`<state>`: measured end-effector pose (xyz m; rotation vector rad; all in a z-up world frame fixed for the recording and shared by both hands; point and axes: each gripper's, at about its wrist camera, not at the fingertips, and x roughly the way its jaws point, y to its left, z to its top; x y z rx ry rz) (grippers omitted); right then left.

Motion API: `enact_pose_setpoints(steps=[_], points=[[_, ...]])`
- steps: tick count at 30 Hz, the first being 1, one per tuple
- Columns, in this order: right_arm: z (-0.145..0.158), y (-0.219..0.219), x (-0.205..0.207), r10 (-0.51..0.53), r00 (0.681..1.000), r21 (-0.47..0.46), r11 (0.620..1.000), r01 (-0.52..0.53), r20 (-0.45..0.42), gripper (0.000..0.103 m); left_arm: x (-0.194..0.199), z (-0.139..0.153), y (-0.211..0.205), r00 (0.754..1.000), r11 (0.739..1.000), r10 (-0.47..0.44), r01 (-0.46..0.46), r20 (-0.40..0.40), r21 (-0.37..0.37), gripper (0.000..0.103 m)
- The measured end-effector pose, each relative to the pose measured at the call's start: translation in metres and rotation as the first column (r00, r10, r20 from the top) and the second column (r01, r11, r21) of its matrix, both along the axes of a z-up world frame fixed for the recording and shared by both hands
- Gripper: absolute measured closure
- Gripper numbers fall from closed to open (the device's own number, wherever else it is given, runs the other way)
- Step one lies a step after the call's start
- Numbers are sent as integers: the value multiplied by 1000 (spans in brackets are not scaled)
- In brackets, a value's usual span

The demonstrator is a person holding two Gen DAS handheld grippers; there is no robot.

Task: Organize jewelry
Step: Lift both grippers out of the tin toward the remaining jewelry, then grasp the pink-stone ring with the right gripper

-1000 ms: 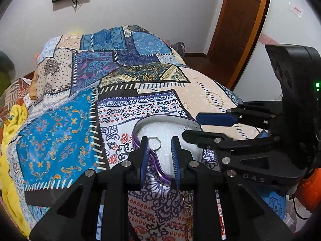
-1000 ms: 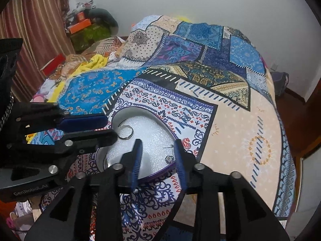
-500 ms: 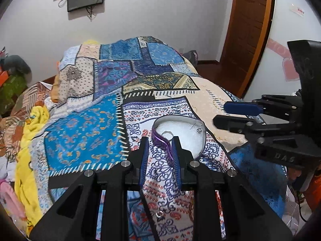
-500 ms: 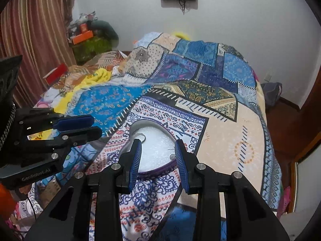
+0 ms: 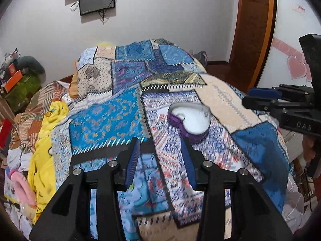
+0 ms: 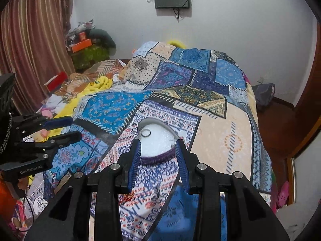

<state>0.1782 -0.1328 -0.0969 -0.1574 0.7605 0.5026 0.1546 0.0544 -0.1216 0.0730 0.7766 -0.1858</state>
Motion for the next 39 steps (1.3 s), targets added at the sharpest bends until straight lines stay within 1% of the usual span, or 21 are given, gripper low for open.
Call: enact_pose_setpoints(steps=[5,8,14,18,21,25,28,30,33,39], points=[[-15,4,-9,-6,999,-22,1000,5,-34,71,-14,-20,12,998,1000,31,-31,-54,3,61],[-29,6,-11,-2,997,-21,1000,1,-75,71,-19,-35,20,994,999,54,-54,-91,1,61],[-55,16,-11,9,989,-43,999,-15,-145,71,-24,-57,27,988,998,59,-62,-143,-18,61],[-70,26,-10,24,984,-66,997,-36,-177,71,-24,-66,24,987,998,49,-55,-156,-38,61],[-77,31,-8,37,979,-64,997,-51,-201,71,-24,-71,20,987,998,36,-44,-157,-52,61],[-81,42,-7,59,975,-65,995,-75,-213,71,-22,-76,17,987,997,18,-30,-160,-72,62],[-85,49,-4,67,974,-68,994,-84,-218,71,-21,-79,15,986,996,8,-22,-164,-86,70],[-88,51,-1,65,971,-67,994,-82,-231,71,-21,-81,14,986,996,2,-18,-169,-92,73],[-95,52,2,57,966,-62,995,-75,-252,71,-18,-84,13,984,995,-5,-13,-177,-100,75],[-95,52,-1,64,968,-62,995,-81,-242,71,-14,-91,7,979,993,-34,9,-203,-121,76]])
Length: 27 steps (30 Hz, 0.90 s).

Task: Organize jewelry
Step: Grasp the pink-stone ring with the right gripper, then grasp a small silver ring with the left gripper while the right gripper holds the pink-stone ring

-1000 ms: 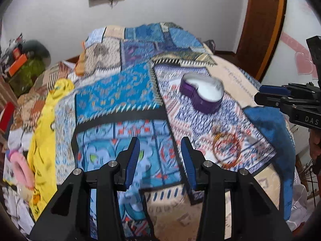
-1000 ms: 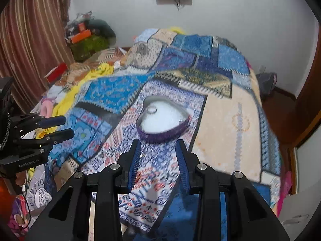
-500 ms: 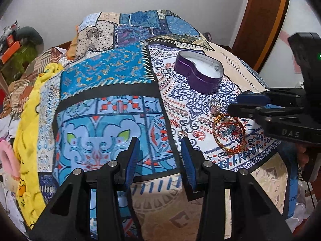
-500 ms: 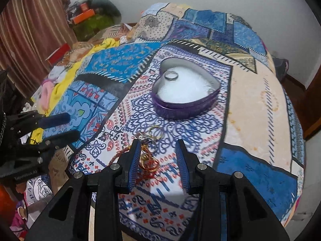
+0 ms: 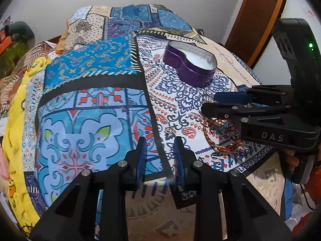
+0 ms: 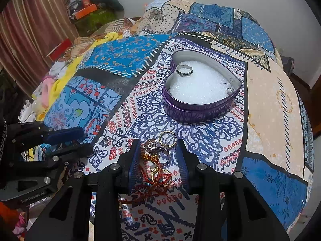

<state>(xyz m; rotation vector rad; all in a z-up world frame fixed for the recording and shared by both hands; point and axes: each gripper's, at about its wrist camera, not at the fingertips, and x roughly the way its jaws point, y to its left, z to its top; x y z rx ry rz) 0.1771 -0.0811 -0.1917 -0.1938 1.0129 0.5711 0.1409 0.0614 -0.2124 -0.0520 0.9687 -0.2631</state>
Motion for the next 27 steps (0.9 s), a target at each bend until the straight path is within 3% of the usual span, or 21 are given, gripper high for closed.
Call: enact_pose_setpoints(steps=[2,4,27], points=[[0,-1,0,-1,1000,9,1000,1,0,71,2,-3,-3,1000,1000,-8,8,-11,-7,76],[0,-2,-1,0,1000,18,1000,0,-3,78,2,-3,-5,1000,1000,-10,10,-8,-3,76],[27,-43,2,-97,993,98,991,90,69,78,21,-8,-12,1000,1000,21,-21,9,-5,76]])
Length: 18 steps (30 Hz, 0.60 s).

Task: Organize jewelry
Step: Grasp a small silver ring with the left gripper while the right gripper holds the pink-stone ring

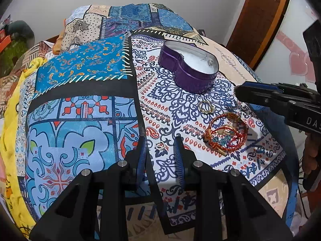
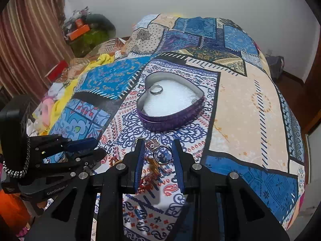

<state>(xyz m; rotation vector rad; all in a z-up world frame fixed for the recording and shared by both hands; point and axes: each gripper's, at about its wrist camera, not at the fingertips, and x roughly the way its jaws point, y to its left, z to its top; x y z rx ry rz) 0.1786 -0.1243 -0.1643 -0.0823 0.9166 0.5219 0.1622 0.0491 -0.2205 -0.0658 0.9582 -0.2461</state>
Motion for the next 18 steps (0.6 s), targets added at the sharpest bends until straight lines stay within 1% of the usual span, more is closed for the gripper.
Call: enact_pose_setpoints(steps=[2,5,6,9,13,18], points=[[-1,-2,0,-5,1000,0,1000,5,-1,78,0,-1,0,1000,1000,6,-6,2,-1,78],[-4,-6,0,-12,1000,-1,1000,12,-10,78,1,-2,-1,1000,1000,5,-5,6,3,85],[-5,-8,0,-15,1000,-2,1000,15,-14,78,2,-2,-2,1000,1000,4,-4,6,6,89],[-7,-13,0,-25,999,-2,1000,25,-23,78,2,-2,-4,1000,1000,3,-3,9,14,94],[-7,-19,-1,-35,999,7,999,36,-28,78,2,-1,-6,1000,1000,3,-3,10,21,94],[1,-24,1,-40,999,21,999,40,-12,78,1,6,-7,1000,1000,0,0,20,23,94]])
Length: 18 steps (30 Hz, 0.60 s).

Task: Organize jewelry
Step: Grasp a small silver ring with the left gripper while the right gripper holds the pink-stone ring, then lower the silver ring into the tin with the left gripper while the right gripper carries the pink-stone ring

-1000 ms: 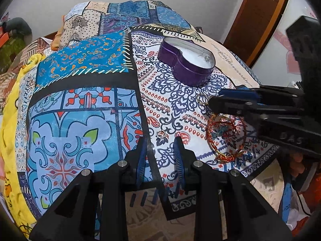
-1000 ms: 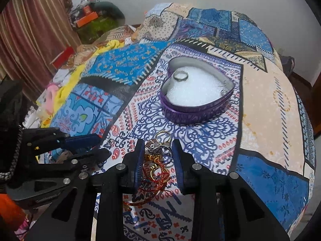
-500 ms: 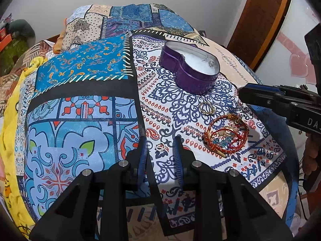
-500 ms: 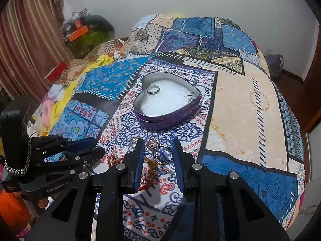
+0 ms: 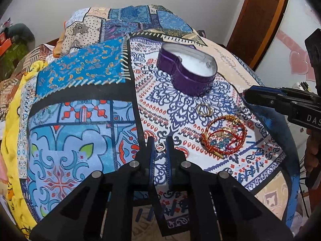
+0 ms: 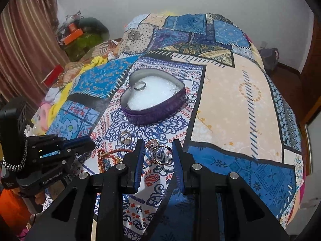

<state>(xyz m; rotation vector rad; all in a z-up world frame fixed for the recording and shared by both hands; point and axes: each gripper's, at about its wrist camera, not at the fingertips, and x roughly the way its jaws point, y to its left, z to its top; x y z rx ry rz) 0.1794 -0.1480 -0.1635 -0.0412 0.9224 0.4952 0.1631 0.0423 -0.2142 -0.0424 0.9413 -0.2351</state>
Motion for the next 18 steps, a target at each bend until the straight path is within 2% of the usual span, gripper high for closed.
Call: enact_pose_setpoints(steps=[8,18], points=[[20,-3,3,-3,998,20,1000,2,56,78,2,38,0,995,1000,6,-5,97,-5,94],[42,0,11,1,992,46,999,-7,129,78,20,68,-12,984,1000,-14,17,177,-15,94]])
